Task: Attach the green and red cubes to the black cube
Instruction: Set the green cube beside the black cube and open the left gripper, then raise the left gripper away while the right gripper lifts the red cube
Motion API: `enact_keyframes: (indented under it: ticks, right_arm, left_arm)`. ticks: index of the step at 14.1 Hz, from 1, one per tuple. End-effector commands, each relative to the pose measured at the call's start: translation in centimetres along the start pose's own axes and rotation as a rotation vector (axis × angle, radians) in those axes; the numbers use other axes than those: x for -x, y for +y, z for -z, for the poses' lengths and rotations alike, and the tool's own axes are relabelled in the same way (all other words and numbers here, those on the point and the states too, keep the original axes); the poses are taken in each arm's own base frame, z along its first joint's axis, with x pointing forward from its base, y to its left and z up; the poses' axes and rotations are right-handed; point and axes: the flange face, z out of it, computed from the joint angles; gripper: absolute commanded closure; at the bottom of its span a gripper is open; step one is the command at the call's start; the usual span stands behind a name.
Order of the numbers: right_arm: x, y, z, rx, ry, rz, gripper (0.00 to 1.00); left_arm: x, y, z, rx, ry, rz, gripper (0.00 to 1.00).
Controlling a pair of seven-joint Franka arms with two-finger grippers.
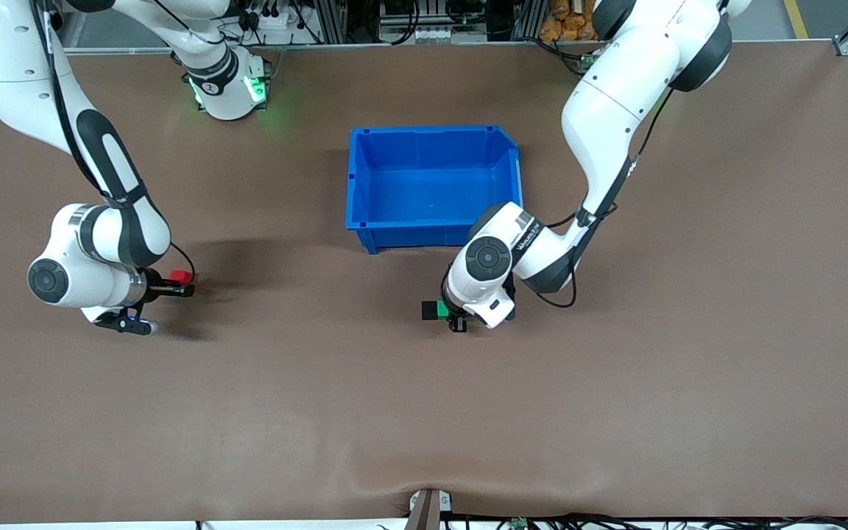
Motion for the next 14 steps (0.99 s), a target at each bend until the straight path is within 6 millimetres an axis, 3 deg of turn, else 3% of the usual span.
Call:
enact_keyframes:
  ticks: [1,2,3,4,8,14]
  right_arm:
    - [0.2,0.6,-0.1,-0.021,-0.002,-0.005,0.74]
    - [0.2,0.6,-0.1,-0.021,-0.004,-0.005,0.85]
    - [0.2,0.6,-0.2,-0.021,-0.005,-0.005,0.97]
    - [0.3,0.6,-0.2,-0.021,-0.008,-0.003,1.00]
    - [0.2,0.5,0.4,-0.021,-0.027,-0.013,1.00]
    - [-0.5,0.3,2.7,-0.023,-0.062,-0.058,1.00]
  left_arm:
    - [-0.3,-0.4,0.3,-0.017,0.033,0.014,0.47]
    - [-0.4,-0.3,0.3,-0.017,0.036,0.013,0.00]
    - [-0.4,-0.2,0.8,-0.010,0.038,0.006,0.00]
    - [-0.4,0.2,2.3,0.011,0.038,-0.002,0.00]
    - [-1.5,1.1,6.5,0.033,0.088,-0.113,0.00]
    - [-4.9,1.9,17.4,0.029,0.136,-0.327,0.00]
